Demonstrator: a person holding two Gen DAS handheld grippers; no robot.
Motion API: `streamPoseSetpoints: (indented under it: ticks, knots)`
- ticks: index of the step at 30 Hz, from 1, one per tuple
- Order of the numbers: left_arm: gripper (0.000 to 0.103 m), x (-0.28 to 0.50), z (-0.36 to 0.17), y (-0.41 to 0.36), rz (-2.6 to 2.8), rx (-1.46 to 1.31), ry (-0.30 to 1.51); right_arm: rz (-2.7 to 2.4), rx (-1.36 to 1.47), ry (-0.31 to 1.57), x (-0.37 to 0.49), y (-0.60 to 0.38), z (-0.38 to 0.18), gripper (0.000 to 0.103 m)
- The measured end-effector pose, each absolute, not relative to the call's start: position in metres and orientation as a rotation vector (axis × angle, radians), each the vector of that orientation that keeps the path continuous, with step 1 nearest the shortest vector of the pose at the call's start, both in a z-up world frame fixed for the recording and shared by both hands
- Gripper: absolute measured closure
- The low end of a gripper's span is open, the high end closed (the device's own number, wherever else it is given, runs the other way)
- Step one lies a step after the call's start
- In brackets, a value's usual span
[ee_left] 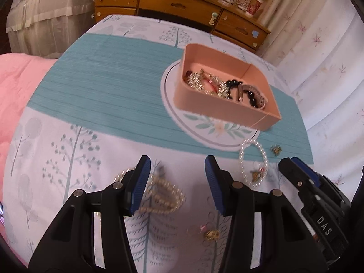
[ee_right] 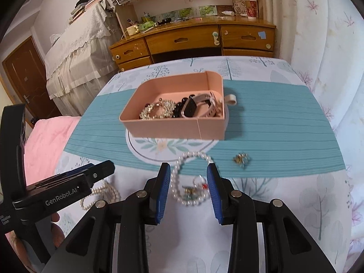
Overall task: Organize jewelry
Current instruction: 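Move left tool toward pearl necklace while right tool approaches pearl bracelet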
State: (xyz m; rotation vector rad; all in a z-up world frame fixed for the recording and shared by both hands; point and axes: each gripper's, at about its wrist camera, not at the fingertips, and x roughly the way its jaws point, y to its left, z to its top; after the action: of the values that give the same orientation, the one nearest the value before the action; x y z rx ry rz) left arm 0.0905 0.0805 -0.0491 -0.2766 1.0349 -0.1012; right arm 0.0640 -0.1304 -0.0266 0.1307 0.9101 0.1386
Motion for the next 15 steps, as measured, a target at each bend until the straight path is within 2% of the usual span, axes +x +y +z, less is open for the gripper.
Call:
streamPoseSetpoints:
  ticks: [15]
  knots:
    - [0.056, 0.068, -0.073, 0.082, -0.101, -0.242, 1.131, 0.141, 0.102, 0.906, 0.04, -0.134, -0.032, 0.069]
